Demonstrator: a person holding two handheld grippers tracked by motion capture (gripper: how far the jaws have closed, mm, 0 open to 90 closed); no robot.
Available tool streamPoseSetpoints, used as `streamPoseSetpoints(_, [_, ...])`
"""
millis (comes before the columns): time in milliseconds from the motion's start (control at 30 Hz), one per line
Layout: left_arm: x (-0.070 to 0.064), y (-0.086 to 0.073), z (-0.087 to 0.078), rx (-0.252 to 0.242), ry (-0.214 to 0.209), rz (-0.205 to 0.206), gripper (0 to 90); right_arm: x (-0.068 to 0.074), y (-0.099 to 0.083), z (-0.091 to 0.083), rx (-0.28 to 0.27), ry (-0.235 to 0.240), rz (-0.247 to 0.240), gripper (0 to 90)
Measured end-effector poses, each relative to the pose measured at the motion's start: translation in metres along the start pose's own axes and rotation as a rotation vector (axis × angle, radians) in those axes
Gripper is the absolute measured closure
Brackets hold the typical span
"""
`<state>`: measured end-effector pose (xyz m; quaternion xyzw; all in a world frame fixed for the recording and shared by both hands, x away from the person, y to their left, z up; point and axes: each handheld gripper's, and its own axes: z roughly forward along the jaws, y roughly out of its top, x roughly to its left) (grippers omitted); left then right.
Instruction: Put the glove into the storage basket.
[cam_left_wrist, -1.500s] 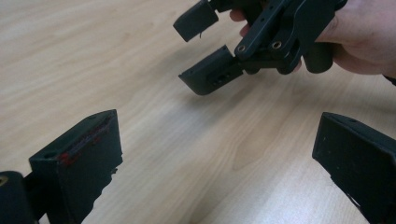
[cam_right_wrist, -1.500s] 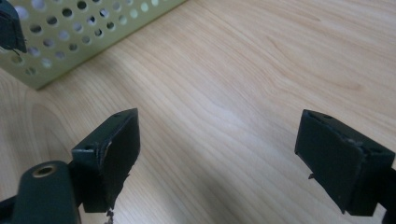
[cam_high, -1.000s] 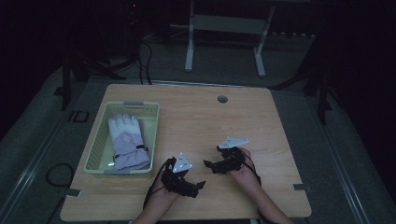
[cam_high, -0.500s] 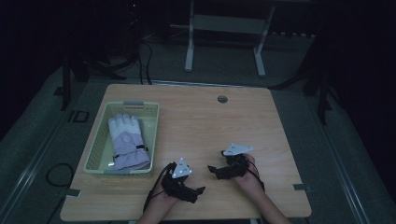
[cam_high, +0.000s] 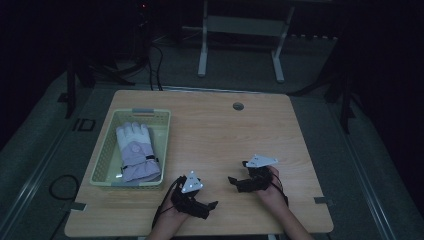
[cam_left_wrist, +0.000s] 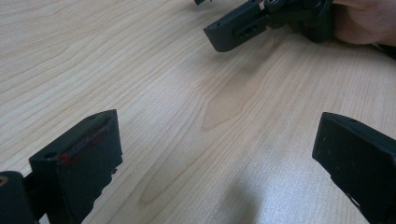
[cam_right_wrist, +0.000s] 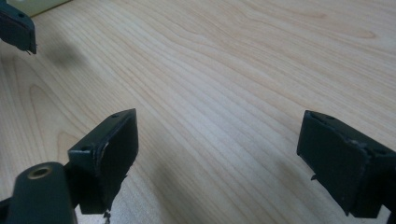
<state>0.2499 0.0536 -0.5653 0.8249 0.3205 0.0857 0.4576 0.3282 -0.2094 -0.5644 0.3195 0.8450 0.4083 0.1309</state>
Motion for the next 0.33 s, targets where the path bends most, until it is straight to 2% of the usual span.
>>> streamPoseSetpoints(333, [0.0009,-0.0007,-0.0001,-0.005,0.005,-0.005,1.7,-0.0007,0.0001,0.0006,0.011,-0.001,0.006,13.2])
